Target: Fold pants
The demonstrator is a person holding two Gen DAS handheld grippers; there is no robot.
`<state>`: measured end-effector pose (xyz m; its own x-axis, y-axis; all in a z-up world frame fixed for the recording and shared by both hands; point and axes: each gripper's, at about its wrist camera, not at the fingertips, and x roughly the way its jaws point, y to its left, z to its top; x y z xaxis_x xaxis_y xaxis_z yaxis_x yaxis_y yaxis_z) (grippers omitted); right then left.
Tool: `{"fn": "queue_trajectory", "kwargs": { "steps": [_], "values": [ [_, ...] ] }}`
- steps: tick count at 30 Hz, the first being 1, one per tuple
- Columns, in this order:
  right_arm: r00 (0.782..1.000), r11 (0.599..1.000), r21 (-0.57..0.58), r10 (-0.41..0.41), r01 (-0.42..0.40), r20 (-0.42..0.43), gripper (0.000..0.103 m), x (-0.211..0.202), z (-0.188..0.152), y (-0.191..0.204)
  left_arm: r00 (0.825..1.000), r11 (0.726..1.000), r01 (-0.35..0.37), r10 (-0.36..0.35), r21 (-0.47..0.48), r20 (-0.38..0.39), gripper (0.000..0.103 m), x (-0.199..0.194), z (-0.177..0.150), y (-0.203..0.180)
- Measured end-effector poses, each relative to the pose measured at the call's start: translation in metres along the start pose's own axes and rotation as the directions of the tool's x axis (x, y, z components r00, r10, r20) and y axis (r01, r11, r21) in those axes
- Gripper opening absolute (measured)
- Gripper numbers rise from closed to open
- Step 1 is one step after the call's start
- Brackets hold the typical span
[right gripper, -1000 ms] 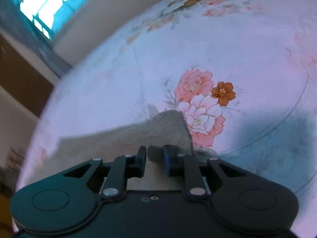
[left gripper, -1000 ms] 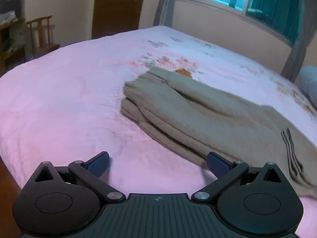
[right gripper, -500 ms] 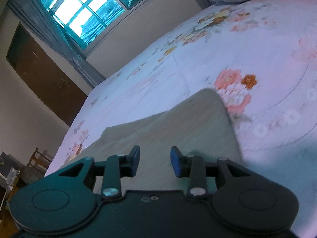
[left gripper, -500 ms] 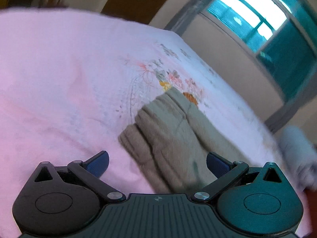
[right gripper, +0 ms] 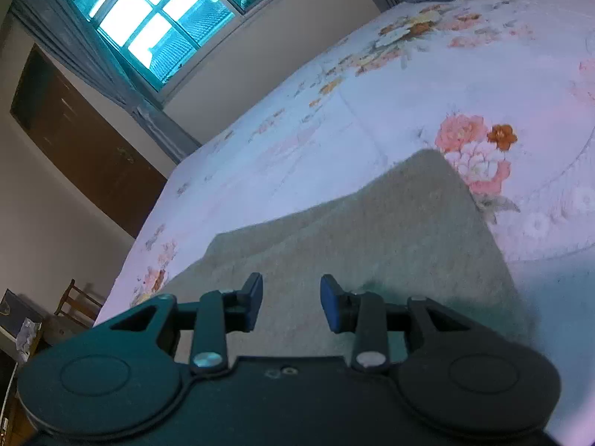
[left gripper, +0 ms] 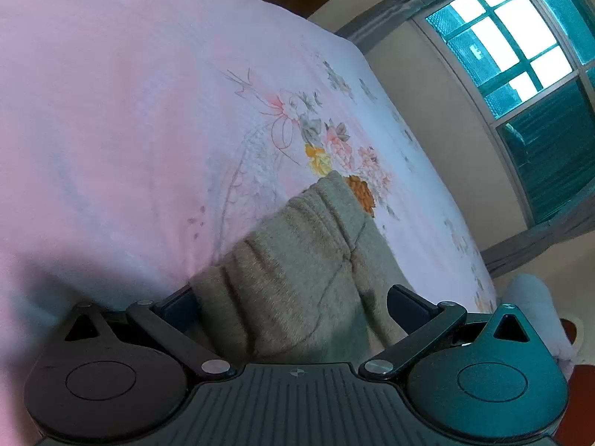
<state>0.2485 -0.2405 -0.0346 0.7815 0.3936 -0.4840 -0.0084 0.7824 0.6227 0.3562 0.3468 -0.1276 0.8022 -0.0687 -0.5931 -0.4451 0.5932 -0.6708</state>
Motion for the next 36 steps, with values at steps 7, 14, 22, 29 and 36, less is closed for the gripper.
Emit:
{"fn": "queue_trajectory", "kwargs": {
  "steps": [7, 14, 22, 29, 36],
  "values": [
    [0.997, 0.998, -0.028, -0.064, 0.063, -0.04, 0.028, 0.021, -0.016, 0.017, 0.999, 0.999, 0.028, -0.027, -0.03, 0.037, 0.04, 0.001, 0.001, 0.008],
    [0.985, 0.955, -0.297, -0.042, -0.01, -0.169, 0.029, 0.069, -0.05, 0.092, 0.991, 0.989, 0.07, -0.083, 0.128, 0.1, 0.037, -0.028, 0.007, -0.025],
    [0.966, 0.729, -0.665, -0.255, 0.161, -0.045, 0.033, 0.097, -0.098, 0.137, 0.985, 0.958, 0.109, -0.139, 0.265, 0.098, 0.037, -0.056, 0.018, -0.065],
    [0.963, 0.663, -0.738, -0.262, 0.128, -0.067, 0.045, 0.086, -0.121, 0.142, 0.984, 0.949, 0.124, -0.155, 0.29, 0.084, 0.037, -0.077, 0.015, -0.073],
    [0.987, 0.739, -0.66, -0.161, 0.135, 0.022, 0.047, 0.045, -0.105, 0.138, 0.974, 0.901, 0.151, -0.207, 0.406, 0.097, 0.037, -0.104, 0.001, -0.123]
  ]
}}
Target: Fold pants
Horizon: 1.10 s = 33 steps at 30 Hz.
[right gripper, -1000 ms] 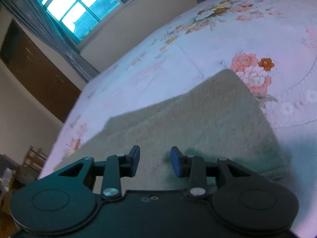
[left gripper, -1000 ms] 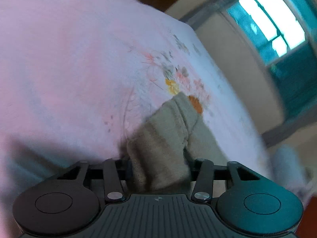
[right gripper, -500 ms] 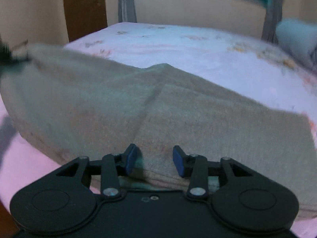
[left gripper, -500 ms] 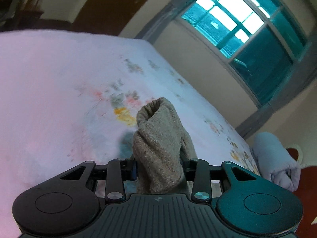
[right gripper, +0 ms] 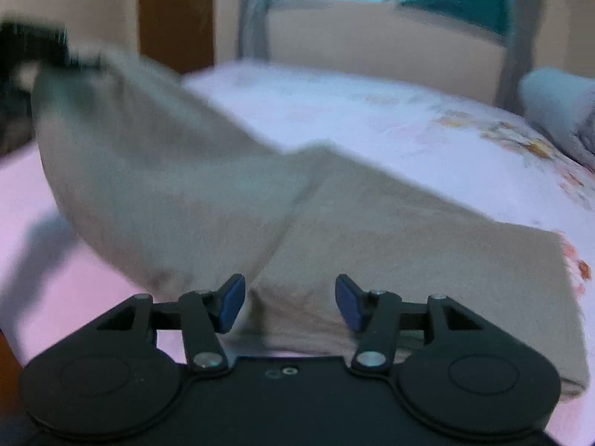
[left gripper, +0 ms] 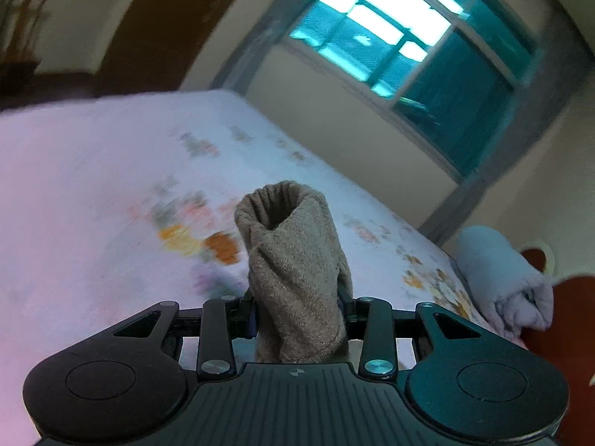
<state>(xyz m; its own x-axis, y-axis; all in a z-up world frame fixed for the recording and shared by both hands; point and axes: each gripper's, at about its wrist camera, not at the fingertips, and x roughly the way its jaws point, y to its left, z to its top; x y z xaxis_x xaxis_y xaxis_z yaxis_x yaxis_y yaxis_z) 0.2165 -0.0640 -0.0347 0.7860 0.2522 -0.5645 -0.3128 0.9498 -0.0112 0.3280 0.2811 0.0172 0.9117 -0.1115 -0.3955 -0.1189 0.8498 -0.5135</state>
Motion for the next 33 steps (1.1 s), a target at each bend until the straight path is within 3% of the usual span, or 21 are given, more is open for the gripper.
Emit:
{"fn": "queue_trajectory", "kwargs": {
  "steps": [2, 4, 5, 9, 13, 18, 19, 20, 21, 22, 23, 25, 26, 29, 31, 33],
  "values": [
    [0.998, 1.0, 0.019, -0.024, 0.022, 0.065, 0.05, -0.024, -0.005, -0.018, 0.999, 0.998, 0.033, -0.033, 0.059, 0.002, 0.037, -0.005, 0.003, -0.028],
    [0.995, 0.997, 0.075, -0.04, 0.033, 0.095, 0.067, -0.043, -0.012, -0.044, 0.997, 0.991, 0.074, -0.074, 0.114, -0.005, 0.037, -0.006, 0.002, -0.062],
    [0.994, 0.994, 0.103, -0.051, 0.04, 0.1, 0.071, -0.049, -0.015, -0.057, 0.996, 0.986, 0.093, -0.092, 0.136, -0.014, 0.037, -0.005, 0.001, -0.077],
    [0.98, 0.964, 0.256, -0.117, 0.074, 0.158, 0.07, -0.084, -0.027, -0.114, 0.985, 0.954, 0.172, -0.16, 0.244, -0.069, 0.037, 0.003, -0.022, -0.15],
    [0.964, 0.904, 0.419, -0.181, 0.084, 0.196, 0.07, -0.111, -0.039, -0.172, 0.966, 0.913, 0.244, -0.197, 0.328, -0.17, 0.037, 0.031, -0.071, -0.22],
    [0.955, 0.841, 0.532, -0.228, 0.095, 0.19, 0.071, -0.133, -0.06, -0.233, 0.927, 0.834, 0.321, -0.18, 0.45, -0.328, 0.038, 0.065, -0.17, -0.297],
    [0.953, 0.829, 0.551, -0.238, 0.1, 0.185, 0.071, -0.134, -0.064, -0.242, 0.919, 0.817, 0.335, -0.175, 0.469, -0.352, 0.041, 0.07, -0.188, -0.306],
    [0.954, 0.814, 0.571, -0.244, 0.103, 0.176, 0.071, -0.137, -0.07, -0.252, 0.909, 0.8, 0.354, -0.171, 0.485, -0.38, 0.056, 0.074, -0.21, -0.316],
    [0.956, 0.801, 0.59, -0.244, 0.105, 0.162, 0.071, -0.134, -0.073, -0.262, 0.887, 0.787, 0.383, -0.167, 0.484, -0.431, 0.082, 0.079, -0.227, -0.323],
    [0.959, 0.787, 0.609, -0.242, 0.104, 0.15, 0.071, -0.135, -0.077, -0.27, 0.872, 0.779, 0.394, -0.149, 0.487, -0.466, 0.094, 0.08, -0.239, -0.329],
    [0.961, 0.771, 0.63, -0.237, 0.095, 0.144, 0.071, -0.138, -0.082, -0.277, 0.881, 0.773, 0.377, -0.131, 0.509, -0.454, 0.101, 0.075, -0.245, -0.332],
    [0.962, 0.75, 0.657, -0.228, 0.075, 0.15, 0.072, -0.142, -0.089, -0.286, 0.922, 0.756, 0.328, -0.127, 0.567, -0.365, 0.102, 0.053, -0.239, -0.331],
    [0.966, 0.736, 0.675, -0.209, 0.052, 0.155, 0.072, -0.142, -0.092, -0.291, 0.933, 0.76, 0.299, -0.107, 0.577, -0.343, 0.102, 0.048, -0.229, -0.328],
    [0.973, 0.647, 0.75, -0.057, -0.136, 0.225, 0.072, -0.132, -0.1, -0.302, 0.959, 0.825, 0.219, -0.082, 0.522, -0.272, 0.103, 0.035, -0.185, -0.296],
    [0.962, 0.539, 0.802, 0.067, -0.258, 0.264, 0.072, -0.115, -0.106, -0.298, 0.971, 0.859, 0.155, -0.041, 0.488, -0.236, 0.103, 0.024, -0.16, -0.265],
    [0.948, 0.455, 0.832, 0.151, -0.318, 0.28, 0.07, -0.098, -0.106, -0.291, 0.981, 0.883, 0.068, 0.024, 0.465, -0.19, 0.103, 0.013, -0.14, -0.23]
  ]
}}
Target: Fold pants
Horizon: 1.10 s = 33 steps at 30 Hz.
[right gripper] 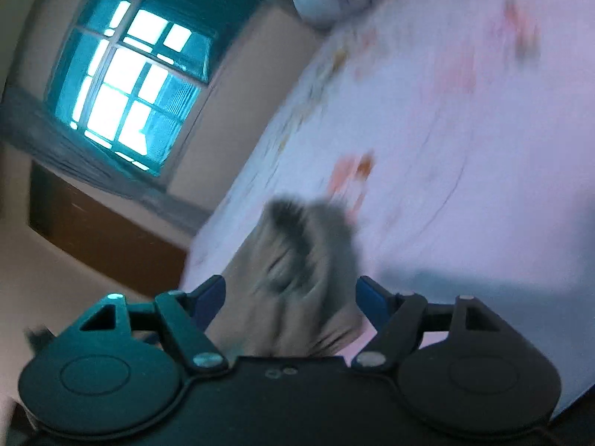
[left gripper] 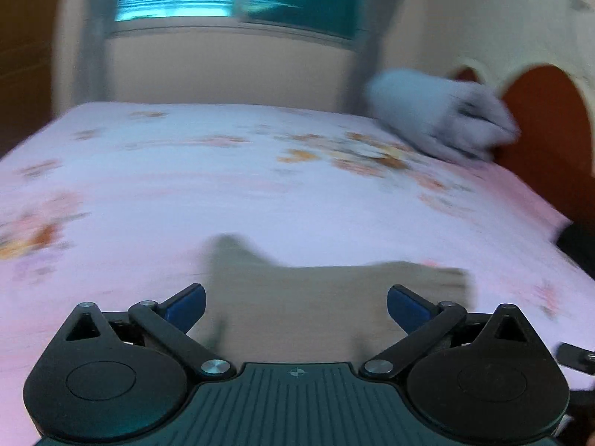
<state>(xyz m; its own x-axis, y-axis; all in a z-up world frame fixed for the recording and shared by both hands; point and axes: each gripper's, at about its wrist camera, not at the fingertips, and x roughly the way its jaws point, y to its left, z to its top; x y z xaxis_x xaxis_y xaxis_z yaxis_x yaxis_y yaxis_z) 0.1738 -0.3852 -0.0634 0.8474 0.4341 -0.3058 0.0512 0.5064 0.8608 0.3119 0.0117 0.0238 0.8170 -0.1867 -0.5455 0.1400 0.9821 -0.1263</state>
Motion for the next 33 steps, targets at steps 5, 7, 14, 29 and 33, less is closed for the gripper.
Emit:
{"fn": "queue_trajectory", "kwargs": {
  "steps": [5, 7, 14, 29, 33],
  "values": [
    [0.997, 0.995, 0.101, -0.006, 0.014, -0.074, 0.066, 0.036, -0.013, 0.015, 0.989, 0.976, -0.15, 0.145, -0.158, -0.043, 0.103, -0.033, -0.044, 0.084],
    [0.993, 0.989, 0.123, -0.065, 0.077, -0.102, 0.065, 0.052, -0.014, 0.021, 0.98, 0.961, -0.198, 0.187, -0.194, -0.072, 0.103, -0.042, -0.065, 0.103],
    [0.973, 0.965, 0.131, -0.218, 0.227, -0.08, 0.057, 0.065, -0.015, 0.034, 0.973, 0.952, -0.221, 0.201, -0.211, -0.111, 0.103, -0.042, -0.112, 0.113],
    [0.997, 0.997, 0.049, 0.055, -0.058, 0.054, 0.024, 0.064, -0.01, 0.088, 0.981, 0.98, -0.176, 0.167, -0.096, -0.1, 0.103, -0.026, -0.117, 0.08],
    [0.983, 0.985, 0.121, 0.108, -0.126, 0.147, 0.024, 0.049, -0.02, 0.05, 0.983, 0.986, -0.159, 0.154, -0.041, -0.099, 0.103, -0.024, -0.118, 0.07]
  ]
}}
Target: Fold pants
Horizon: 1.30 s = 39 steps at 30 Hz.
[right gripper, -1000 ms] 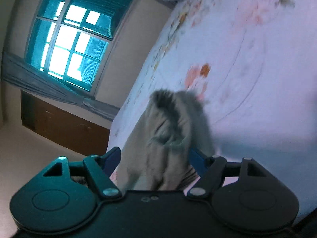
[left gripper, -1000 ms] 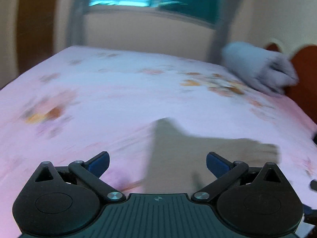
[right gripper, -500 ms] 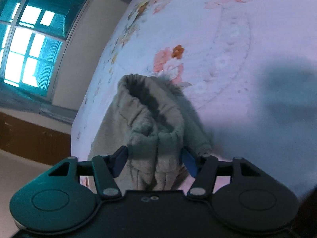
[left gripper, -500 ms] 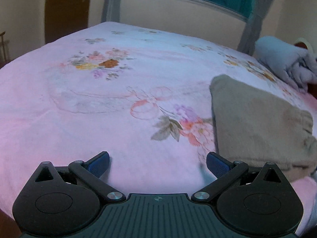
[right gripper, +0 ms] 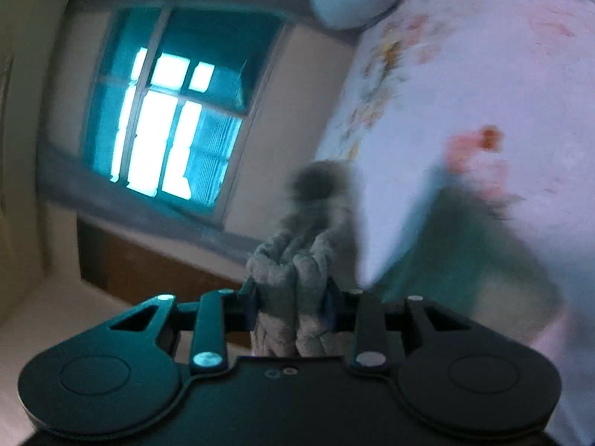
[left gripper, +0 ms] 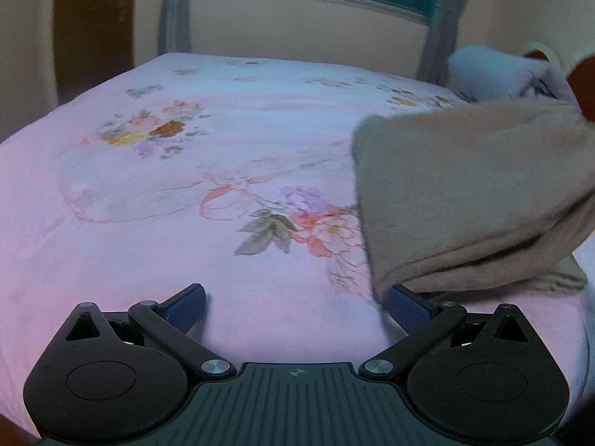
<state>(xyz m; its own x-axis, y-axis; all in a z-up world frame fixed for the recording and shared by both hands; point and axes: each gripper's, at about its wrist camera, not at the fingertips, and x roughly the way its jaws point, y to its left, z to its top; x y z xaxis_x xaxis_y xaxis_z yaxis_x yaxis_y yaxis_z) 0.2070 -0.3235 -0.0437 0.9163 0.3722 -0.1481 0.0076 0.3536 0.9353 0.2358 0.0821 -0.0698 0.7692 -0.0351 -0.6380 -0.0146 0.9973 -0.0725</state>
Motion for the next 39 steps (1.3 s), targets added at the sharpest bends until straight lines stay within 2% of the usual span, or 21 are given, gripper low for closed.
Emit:
{"fn": "queue_trajectory", "kwargs": {
  "steps": [1, 2, 3, 5, 7, 10, 12, 14, 16, 17, 19, 20, 21, 25, 26, 28, 29, 32, 34, 37, 39],
  "values": [
    [0.997, 0.997, 0.037, -0.072, 0.073, -0.009, 0.024, 0.001, -0.001, -0.021, 1.0, 1.0, -0.003, 0.003, 0.012, -0.006, 0.103, 0.001, 0.001, -0.003],
    [0.98, 0.971, 0.134, -0.19, 0.198, -0.065, 0.024, 0.006, -0.001, -0.053, 1.0, 1.0, -0.003, 0.003, 0.022, -0.015, 0.103, 0.003, 0.001, -0.005],
    [0.967, 0.948, 0.196, -0.238, 0.252, -0.091, 0.023, 0.005, -0.003, -0.073, 1.0, 0.999, 0.005, -0.004, 0.032, -0.024, 0.103, 0.005, 0.002, -0.008],
    [0.981, 0.958, 0.214, -0.181, 0.192, -0.071, 0.024, -0.003, -0.005, -0.087, 0.999, 0.998, 0.01, -0.007, 0.066, -0.038, 0.103, 0.006, 0.002, -0.013],
    [0.978, 0.964, 0.17, -0.193, 0.205, -0.083, 0.025, -0.003, -0.003, -0.079, 0.999, 0.995, 0.02, -0.015, 0.097, -0.052, 0.103, 0.008, 0.002, -0.019],
    [0.976, 0.963, 0.174, -0.192, 0.207, -0.098, 0.027, -0.001, 0.0, -0.074, 0.996, 0.99, 0.011, 0.001, 0.142, -0.089, 0.103, 0.016, 0.003, -0.027],
    [0.975, 0.962, 0.175, -0.193, 0.211, -0.114, 0.028, 0.002, 0.002, -0.072, 0.997, 0.988, -0.003, 0.015, 0.157, -0.071, 0.103, 0.02, 0.006, -0.03],
    [0.975, 0.965, 0.166, -0.186, 0.204, -0.122, 0.028, 0.001, 0.001, -0.067, 0.997, 0.992, -0.059, 0.065, 0.113, -0.049, 0.103, 0.027, 0.011, -0.024],
    [0.981, 0.98, 0.115, -0.15, 0.165, -0.126, 0.028, 0.003, 0.004, -0.06, 0.997, 0.999, -0.048, 0.049, 0.007, -0.062, 0.103, 0.032, 0.013, -0.012],
    [0.983, 0.984, 0.086, -0.143, 0.154, -0.114, 0.028, 0.002, 0.005, -0.055, 0.997, 0.999, -0.05, 0.049, -0.011, -0.064, 0.103, 0.033, 0.012, -0.01],
    [0.967, 0.97, 0.061, -0.227, 0.235, -0.114, 0.027, 0.004, 0.007, -0.062, 0.997, 0.998, -0.057, 0.057, -0.004, -0.056, 0.103, 0.032, 0.01, -0.012],
    [0.962, 0.961, 0.105, -0.245, 0.258, -0.119, 0.025, 0.006, 0.008, -0.075, 0.997, 0.999, -0.051, 0.051, -0.004, -0.053, 0.103, 0.032, 0.01, -0.013],
    [0.967, 0.956, 0.164, -0.225, 0.243, -0.12, 0.024, 0.005, 0.009, -0.087, 0.998, 0.999, -0.036, 0.035, -0.013, -0.054, 0.103, 0.032, 0.009, -0.01],
    [0.966, 0.966, 0.129, -0.204, 0.225, -0.158, 0.026, 0.001, 0.015, -0.082, 0.997, 0.998, 0.034, -0.037, -0.045, -0.07, 0.103, 0.027, 0.007, 0.008],
    [0.966, 0.967, 0.132, -0.196, 0.219, -0.17, 0.029, -0.001, 0.019, -0.081, 0.996, 0.998, 0.053, -0.056, -0.043, -0.066, 0.103, 0.023, 0.006, 0.012],
    [0.967, 0.979, 0.059, -0.181, 0.194, -0.18, 0.033, -0.009, 0.028, -0.073, 0.999, 0.999, 0.02, -0.022, -0.032, -0.05, 0.103, 0.013, 0.004, 0.022],
    [0.967, 0.982, 0.013, -0.184, 0.19, -0.178, 0.037, -0.015, 0.033, -0.068, 0.999, 0.999, 0.029, -0.03, -0.042, -0.032, 0.103, 0.01, 0.007, 0.03],
    [0.973, 0.98, -0.086, -0.191, 0.18, -0.134, 0.079, -0.026, 0.052, -0.058, 0.995, 0.984, 0.101, -0.101, -0.146, 0.003, 0.103, 0.009, 0.023, 0.05],
    [0.972, 0.979, -0.098, -0.194, 0.181, -0.136, 0.081, -0.024, 0.065, -0.061, 0.987, 0.966, 0.16, -0.16, -0.203, 0.018, 0.103, 0.019, 0.037, 0.049],
    [0.961, 0.981, -0.086, -0.186, 0.172, -0.203, 0.081, -0.001, 0.076, -0.069, 0.971, 0.935, 0.23, -0.237, -0.27, 0.007, 0.103, 0.047, 0.052, 0.039],
    [0.953, 0.984, -0.096, -0.171, 0.151, -0.252, 0.079, 0.012, 0.077, -0.074, 0.947, 0.9, 0.299, -0.32, -0.318, -0.013, 0.103, 0.07, 0.06, 0.03]
  ]
}}
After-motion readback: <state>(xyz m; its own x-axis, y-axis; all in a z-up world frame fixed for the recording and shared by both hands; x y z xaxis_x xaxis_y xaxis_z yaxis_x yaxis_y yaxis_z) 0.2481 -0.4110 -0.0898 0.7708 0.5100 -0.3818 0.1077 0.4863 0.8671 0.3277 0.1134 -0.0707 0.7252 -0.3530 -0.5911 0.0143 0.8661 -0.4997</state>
